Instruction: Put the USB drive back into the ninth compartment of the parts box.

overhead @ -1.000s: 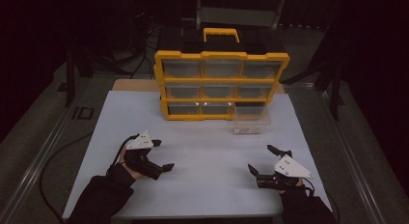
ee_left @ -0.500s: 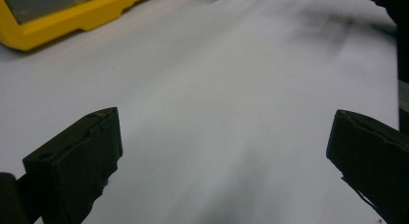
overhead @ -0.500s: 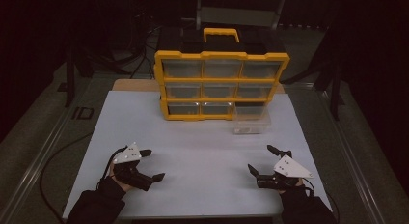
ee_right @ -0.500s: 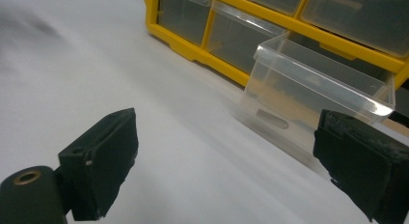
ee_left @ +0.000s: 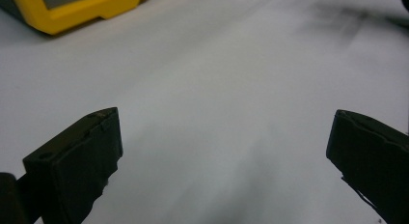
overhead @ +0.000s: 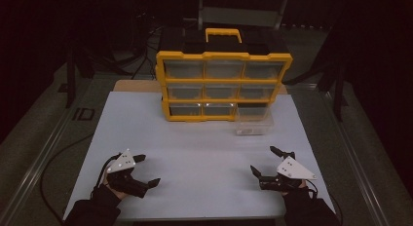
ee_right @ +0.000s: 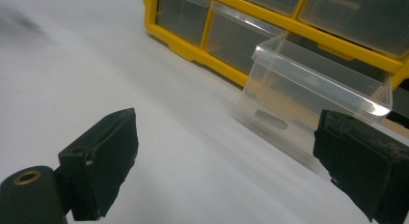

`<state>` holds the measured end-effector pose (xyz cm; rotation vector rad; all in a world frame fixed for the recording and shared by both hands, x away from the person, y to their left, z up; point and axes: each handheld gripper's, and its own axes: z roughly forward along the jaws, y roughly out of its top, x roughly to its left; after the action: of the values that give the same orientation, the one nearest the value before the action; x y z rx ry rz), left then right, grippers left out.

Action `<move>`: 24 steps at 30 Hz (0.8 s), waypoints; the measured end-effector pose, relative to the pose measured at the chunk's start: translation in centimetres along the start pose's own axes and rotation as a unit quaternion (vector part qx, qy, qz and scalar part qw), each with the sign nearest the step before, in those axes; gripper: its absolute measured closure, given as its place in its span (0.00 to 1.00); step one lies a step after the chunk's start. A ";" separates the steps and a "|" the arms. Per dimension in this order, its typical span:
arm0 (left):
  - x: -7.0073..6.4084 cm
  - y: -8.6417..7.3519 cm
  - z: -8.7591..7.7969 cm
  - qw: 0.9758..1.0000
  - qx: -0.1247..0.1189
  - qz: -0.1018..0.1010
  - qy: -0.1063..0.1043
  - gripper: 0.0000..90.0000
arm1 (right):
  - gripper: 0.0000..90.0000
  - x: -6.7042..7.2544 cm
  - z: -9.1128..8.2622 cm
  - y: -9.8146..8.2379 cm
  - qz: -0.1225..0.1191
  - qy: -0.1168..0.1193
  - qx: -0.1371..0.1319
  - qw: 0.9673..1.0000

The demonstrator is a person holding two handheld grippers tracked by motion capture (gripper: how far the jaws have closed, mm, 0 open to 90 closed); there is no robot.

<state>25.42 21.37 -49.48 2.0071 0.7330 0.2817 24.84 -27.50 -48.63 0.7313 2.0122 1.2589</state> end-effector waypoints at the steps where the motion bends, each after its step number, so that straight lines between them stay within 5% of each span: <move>1: 0.1 -0.1 -0.1 1.000 0.000 -0.004 -0.001 0.00 | 0.09 0.0 0.0 0.0 0.000 0.000 0.001 1.000; 10: 0.4 -0.7 0.0 1.000 -0.005 -0.016 -0.005 0.00 | 0.09 0.0 0.1 0.0 0.000 0.002 0.002 1.000; 24: 0.2 -1.1 0.2 1.000 -0.013 -0.004 0.004 0.00 | 0.09 0.0 0.2 -0.1 -0.002 0.004 0.004 1.000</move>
<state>25.27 21.82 -50.53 1.9797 0.7388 0.2922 24.99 -27.39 -48.82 0.7275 2.0245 1.2545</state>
